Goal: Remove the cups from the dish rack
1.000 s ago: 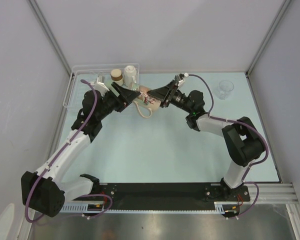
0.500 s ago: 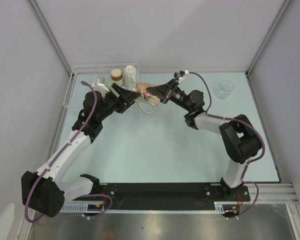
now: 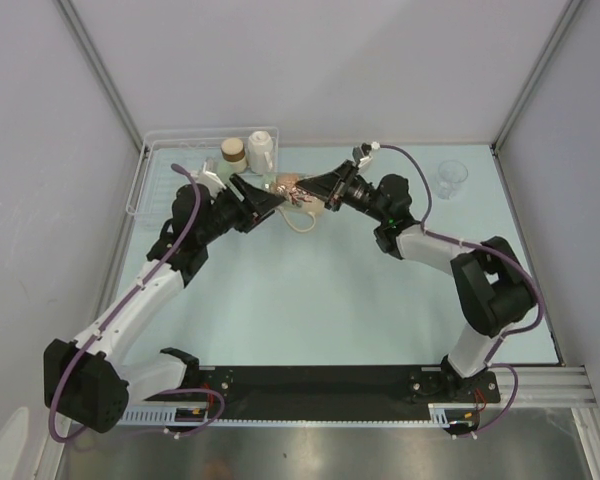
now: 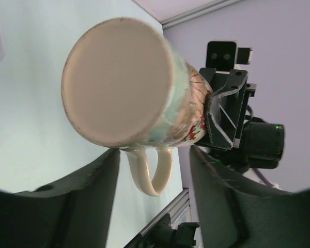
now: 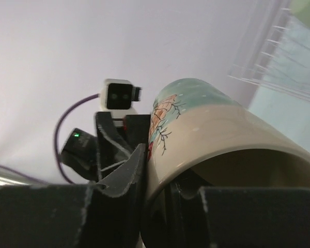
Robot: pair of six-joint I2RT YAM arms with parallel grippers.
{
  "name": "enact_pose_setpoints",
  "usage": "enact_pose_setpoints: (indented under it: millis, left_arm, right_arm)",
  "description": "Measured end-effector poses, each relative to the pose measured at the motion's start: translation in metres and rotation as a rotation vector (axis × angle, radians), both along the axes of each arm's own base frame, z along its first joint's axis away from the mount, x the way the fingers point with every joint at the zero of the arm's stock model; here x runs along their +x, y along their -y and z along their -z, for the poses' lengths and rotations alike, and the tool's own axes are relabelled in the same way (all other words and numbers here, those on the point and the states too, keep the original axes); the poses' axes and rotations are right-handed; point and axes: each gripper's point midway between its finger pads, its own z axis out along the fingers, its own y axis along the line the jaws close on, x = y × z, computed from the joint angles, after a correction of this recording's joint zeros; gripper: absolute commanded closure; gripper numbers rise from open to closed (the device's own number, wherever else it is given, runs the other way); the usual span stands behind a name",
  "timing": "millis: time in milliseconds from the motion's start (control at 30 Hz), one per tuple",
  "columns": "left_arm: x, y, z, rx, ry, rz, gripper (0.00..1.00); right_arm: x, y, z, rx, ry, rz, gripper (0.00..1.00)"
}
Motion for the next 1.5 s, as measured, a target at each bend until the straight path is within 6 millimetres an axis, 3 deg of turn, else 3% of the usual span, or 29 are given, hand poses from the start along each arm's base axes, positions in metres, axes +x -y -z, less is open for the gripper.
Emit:
enact_pose_setpoints:
  millis: [67,133,233,433,600,833,933,1200,1300,1500]
  left_arm:
    - [-0.001,-0.001,0.003,0.03,0.001,0.003,0.18]
    - [0.002,-0.003,-0.005,0.049,0.028,-0.01,0.13]
    - [0.002,-0.013,-0.028,0.075,0.096,-0.054,0.12]
    - [-0.014,-0.035,-0.051,0.119,0.173,-0.127,0.12]
    - [-0.024,-0.051,-0.04,0.192,0.142,-0.171,0.11]
    - [-0.044,-0.073,0.001,0.335,0.009,-0.207,0.11]
    - [-0.056,-0.081,0.015,0.387,-0.027,-0.216,0.11]
    - [-0.087,-0.088,0.068,0.515,-0.111,-0.174,0.11]
    - [-0.089,-0.089,0.085,0.546,-0.156,-0.163,0.12]
    - [-0.087,-0.089,0.099,0.584,-0.198,-0.153,0.12]
  right_arm:
    - [0.001,0.006,0.007,-0.078,-0.01,0.019,1.0]
    - [0.005,0.016,0.02,-0.189,-0.027,0.059,1.0]
    - [0.019,0.045,0.042,-0.396,-0.074,0.156,1.0]
    - [0.04,0.113,0.051,-0.685,-0.115,0.349,1.0]
    - [0.046,0.158,0.032,-0.946,-0.121,0.506,1.0]
    - [0.061,0.217,-0.026,-1.244,-0.134,0.745,1.0]
    - [0.062,0.241,-0.027,-1.364,-0.174,0.809,1.0]
    - [0.041,0.304,0.027,-1.6,-0.38,0.813,1.0]
    - [0.037,0.325,0.053,-1.636,-0.461,0.805,1.0]
    - [0.036,0.365,0.099,-1.58,-0.628,0.8,1.0]
